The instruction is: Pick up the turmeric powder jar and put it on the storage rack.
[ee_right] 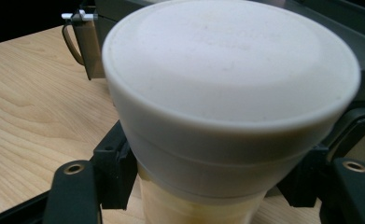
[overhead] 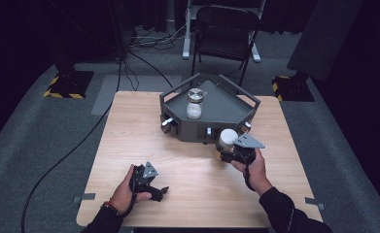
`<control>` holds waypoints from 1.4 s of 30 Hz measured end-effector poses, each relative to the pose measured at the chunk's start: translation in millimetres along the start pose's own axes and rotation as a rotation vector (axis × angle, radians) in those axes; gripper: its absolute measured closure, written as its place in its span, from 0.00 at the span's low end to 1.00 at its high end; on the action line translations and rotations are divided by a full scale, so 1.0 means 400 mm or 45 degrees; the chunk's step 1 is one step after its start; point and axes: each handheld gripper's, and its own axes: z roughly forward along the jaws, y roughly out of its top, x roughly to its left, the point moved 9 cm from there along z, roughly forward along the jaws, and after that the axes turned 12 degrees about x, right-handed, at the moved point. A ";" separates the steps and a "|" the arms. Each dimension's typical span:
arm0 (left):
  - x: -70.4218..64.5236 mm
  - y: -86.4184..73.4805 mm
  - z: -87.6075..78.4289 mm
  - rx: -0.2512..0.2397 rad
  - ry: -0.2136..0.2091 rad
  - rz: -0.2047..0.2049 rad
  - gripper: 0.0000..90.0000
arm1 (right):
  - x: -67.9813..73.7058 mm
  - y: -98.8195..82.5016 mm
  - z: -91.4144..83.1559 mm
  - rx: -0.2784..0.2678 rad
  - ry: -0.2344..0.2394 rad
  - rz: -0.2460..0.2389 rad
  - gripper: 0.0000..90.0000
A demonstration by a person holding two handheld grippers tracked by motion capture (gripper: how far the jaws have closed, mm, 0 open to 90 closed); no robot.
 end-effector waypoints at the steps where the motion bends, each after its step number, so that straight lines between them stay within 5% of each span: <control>1: 0.000 0.000 0.000 0.000 0.000 0.000 0.00 | 0.000 0.003 -0.005 -0.004 -0.002 -0.001 0.36; 26: 0.000 0.000 0.000 0.001 0.000 0.001 0.00 | -0.036 0.114 -0.109 -0.037 -0.064 0.066 0.36; 42: 0.000 0.000 0.000 0.000 0.000 0.000 0.00 | -0.054 0.217 -0.116 -0.054 -0.106 0.066 0.37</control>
